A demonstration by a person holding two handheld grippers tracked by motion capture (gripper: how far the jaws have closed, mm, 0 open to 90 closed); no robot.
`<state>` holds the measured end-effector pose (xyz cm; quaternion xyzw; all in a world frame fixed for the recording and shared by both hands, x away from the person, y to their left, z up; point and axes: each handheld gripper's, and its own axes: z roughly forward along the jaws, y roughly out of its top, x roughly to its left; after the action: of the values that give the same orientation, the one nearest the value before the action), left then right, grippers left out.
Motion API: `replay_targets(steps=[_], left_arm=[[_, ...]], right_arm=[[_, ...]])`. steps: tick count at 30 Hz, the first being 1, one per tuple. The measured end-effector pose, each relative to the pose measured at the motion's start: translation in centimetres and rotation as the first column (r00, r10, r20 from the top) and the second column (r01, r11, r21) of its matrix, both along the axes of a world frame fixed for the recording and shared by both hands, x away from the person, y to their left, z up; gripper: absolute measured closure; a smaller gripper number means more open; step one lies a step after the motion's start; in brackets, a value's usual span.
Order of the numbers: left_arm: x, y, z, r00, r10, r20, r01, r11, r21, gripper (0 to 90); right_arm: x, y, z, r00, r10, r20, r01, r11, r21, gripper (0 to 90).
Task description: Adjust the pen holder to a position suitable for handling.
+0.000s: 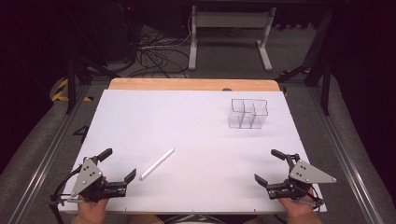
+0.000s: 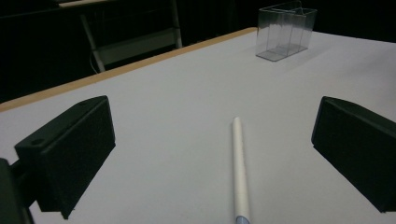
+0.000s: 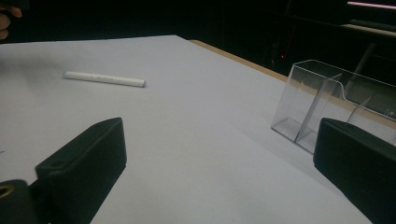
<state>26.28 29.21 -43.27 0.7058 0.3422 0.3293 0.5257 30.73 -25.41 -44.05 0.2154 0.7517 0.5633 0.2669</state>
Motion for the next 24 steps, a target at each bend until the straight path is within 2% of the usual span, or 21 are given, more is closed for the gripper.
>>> replay_targets(steps=[14, 24], left_arm=[[-0.11, 0.11, 0.02, 1.0, 0.008, 0.001, -0.008, 0.9999, -0.009, 0.6], [-0.12, 0.07, 0.01, 0.9999, 0.016, 0.003, -0.016, 0.9999, -0.002, 0.7]], right_arm=[[-0.09, 0.1, 0.44, 0.9998, -0.019, 0.008, 0.019, 0.999, -0.046, 7.3], [0.21, 0.13, 0.89, 0.9998, -0.019, 0.007, 0.019, 0.999, -0.045, 7.3]])
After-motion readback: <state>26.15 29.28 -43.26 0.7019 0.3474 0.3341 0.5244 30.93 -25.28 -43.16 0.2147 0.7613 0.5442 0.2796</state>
